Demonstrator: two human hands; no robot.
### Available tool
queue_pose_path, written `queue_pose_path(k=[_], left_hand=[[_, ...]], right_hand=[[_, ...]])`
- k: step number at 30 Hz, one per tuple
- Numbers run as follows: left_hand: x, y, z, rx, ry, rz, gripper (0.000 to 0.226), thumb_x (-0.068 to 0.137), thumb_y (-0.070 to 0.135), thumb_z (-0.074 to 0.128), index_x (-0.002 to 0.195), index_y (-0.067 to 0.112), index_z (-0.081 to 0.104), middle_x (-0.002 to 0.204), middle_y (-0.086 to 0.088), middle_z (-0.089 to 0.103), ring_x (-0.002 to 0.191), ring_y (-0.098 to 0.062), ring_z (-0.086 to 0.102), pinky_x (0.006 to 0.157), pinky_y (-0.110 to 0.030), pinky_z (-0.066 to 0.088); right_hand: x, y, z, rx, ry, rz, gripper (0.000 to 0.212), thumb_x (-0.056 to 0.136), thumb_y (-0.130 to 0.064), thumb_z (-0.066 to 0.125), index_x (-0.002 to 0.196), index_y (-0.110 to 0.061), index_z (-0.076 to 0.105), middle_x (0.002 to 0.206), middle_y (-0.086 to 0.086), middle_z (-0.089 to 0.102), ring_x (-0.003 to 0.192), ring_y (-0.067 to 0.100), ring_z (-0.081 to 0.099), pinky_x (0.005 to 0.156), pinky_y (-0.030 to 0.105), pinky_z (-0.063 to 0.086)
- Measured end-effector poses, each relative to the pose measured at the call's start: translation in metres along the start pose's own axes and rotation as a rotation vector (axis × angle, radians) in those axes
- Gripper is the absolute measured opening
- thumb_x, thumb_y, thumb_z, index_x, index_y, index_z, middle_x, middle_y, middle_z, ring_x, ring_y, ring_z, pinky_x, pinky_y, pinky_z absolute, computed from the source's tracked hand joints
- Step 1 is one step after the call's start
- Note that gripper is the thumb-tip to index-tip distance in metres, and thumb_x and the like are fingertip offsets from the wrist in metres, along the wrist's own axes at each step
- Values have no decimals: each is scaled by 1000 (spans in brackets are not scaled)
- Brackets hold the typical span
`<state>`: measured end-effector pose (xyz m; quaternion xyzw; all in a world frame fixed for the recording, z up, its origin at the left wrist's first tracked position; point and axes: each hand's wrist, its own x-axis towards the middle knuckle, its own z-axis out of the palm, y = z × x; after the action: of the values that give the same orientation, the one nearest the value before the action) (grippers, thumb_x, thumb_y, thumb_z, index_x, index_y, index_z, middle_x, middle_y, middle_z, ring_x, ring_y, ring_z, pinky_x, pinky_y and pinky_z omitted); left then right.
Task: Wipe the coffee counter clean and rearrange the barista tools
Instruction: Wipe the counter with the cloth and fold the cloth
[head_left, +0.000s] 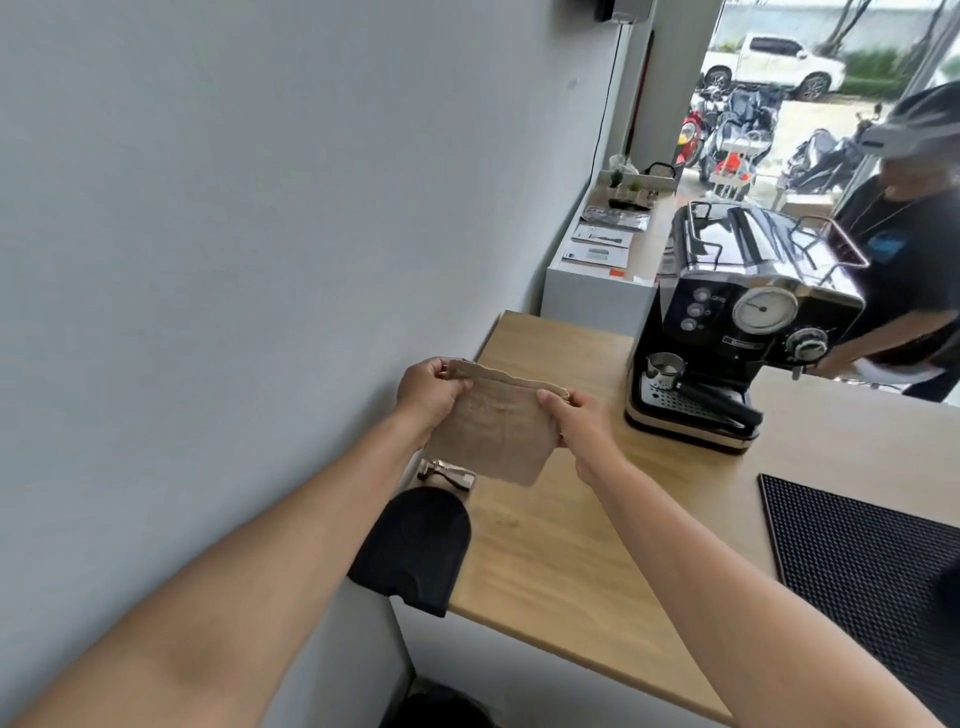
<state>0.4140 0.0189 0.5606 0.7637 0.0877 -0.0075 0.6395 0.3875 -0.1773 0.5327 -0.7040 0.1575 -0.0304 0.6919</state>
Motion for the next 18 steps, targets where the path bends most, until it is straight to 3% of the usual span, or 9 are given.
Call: queue_pose_path(k=[4, 9, 13, 18], left_hand=[[51, -8, 20, 82, 14, -7, 15, 80, 8, 73, 83, 22, 70, 88, 1, 71, 87, -20, 67, 88, -36, 55], [98, -23, 42, 217, 12, -45, 19, 87, 9, 65, 104, 16, 70, 102, -3, 73, 96, -22, 67, 91, -35, 52], [125, -29, 58, 376, 23, 12, 28, 88, 6, 63, 113, 15, 69, 112, -4, 72, 106, -21, 65, 93, -28, 48], [160, -33, 79, 560, 5, 75, 40, 88, 5, 57, 124, 21, 63, 118, -2, 70, 113, -23, 63, 97, -32, 48]], right_hand=[[45, 4, 2, -27, 33, 53, 14, 89, -21, 71, 95, -9, 70, 83, 3, 69, 70, 15, 62, 55, 30, 54], [97, 17, 9, -84, 22, 95, 13, 87, -21, 72, 78, -13, 68, 76, 6, 65, 70, 19, 60, 64, 38, 54], [135, 28, 11, -178, 40, 95, 17, 84, -26, 72, 72, -17, 64, 68, 0, 58, 69, 18, 52, 66, 35, 44], [174, 31, 6, -354, 58, 65, 4, 89, -24, 68, 91, -25, 66, 82, -9, 65, 85, 14, 61, 74, 27, 44]])
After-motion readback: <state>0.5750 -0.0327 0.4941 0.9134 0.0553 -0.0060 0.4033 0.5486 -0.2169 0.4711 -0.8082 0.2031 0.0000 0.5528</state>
